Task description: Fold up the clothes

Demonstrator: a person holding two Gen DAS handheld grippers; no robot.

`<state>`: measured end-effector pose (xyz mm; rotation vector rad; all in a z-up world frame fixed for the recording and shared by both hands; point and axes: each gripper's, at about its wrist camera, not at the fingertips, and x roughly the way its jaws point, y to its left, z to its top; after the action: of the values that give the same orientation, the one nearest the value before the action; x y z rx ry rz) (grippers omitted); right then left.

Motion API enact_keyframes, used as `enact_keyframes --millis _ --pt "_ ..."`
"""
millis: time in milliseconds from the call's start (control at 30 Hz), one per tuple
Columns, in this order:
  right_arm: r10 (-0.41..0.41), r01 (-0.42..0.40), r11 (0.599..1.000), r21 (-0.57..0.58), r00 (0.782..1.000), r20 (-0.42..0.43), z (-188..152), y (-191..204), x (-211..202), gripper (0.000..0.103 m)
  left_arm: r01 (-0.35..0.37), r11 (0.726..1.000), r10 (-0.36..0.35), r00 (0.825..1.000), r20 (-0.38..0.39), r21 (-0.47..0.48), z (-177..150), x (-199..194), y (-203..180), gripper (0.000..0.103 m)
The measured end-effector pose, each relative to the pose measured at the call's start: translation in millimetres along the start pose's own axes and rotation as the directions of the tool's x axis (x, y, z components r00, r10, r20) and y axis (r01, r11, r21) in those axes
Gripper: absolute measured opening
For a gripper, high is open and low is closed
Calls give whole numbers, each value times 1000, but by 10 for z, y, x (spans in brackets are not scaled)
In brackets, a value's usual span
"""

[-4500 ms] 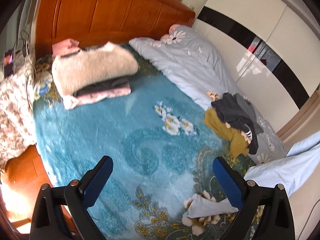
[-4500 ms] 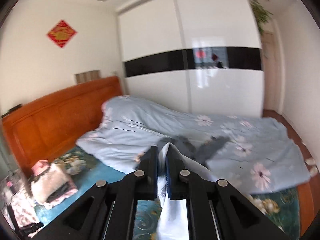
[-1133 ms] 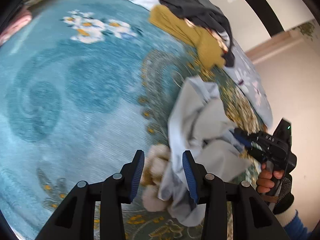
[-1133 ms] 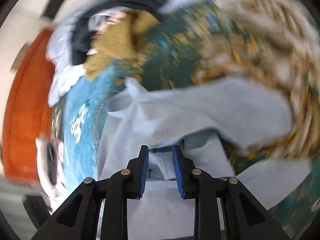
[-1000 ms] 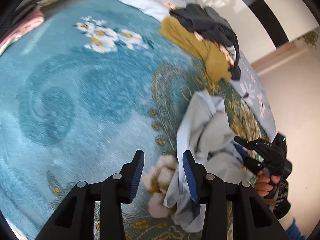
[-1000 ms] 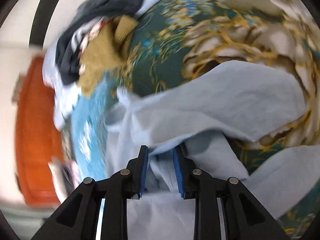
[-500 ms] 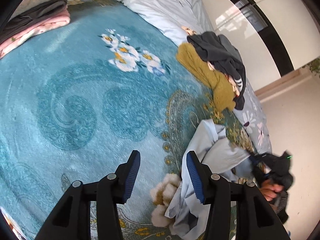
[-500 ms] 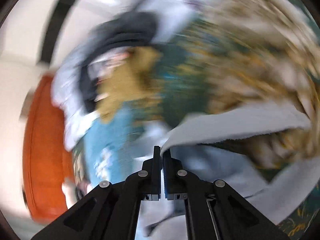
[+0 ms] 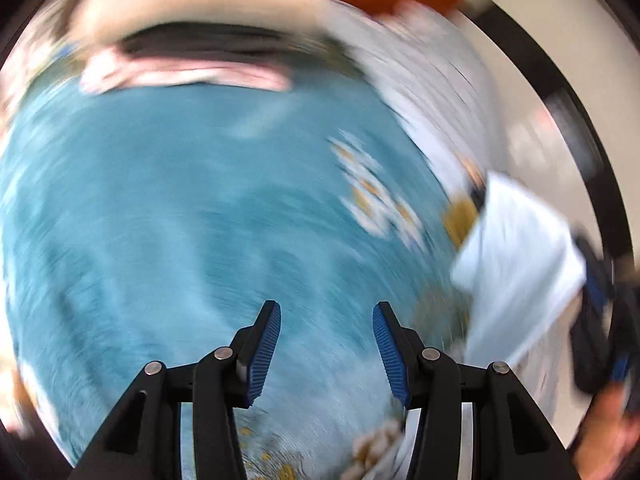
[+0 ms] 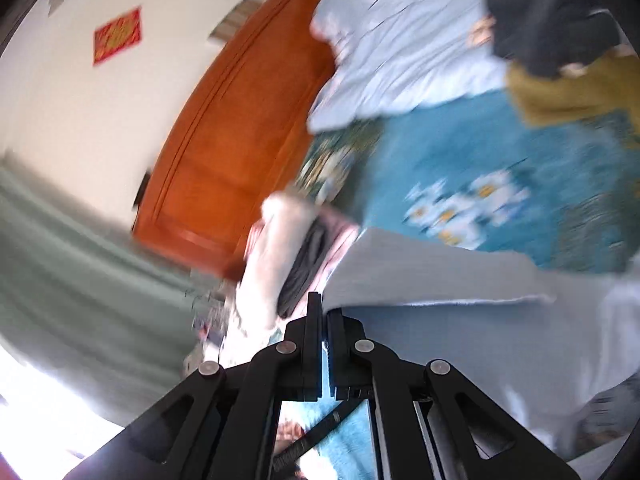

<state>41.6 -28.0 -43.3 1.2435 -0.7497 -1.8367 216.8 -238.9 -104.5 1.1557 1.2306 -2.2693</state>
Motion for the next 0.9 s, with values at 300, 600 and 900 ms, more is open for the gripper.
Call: enact_keyframes --millis 300,600,900 --pt "-157 152 987 -45 973 -169 -330 -223 430 35 -56 983 47 998 -52 -175 33 117 436 52" --pt "-351 351 936 18 936 30 -149 -880 -994 47 -82 993 62 976 -211 -88 -157 561 207 59" --pt "-708 670 683 290 705 40 -221 -2213 -1850 47 -147 988 156 958 -241 56 -311 782 -9 59"
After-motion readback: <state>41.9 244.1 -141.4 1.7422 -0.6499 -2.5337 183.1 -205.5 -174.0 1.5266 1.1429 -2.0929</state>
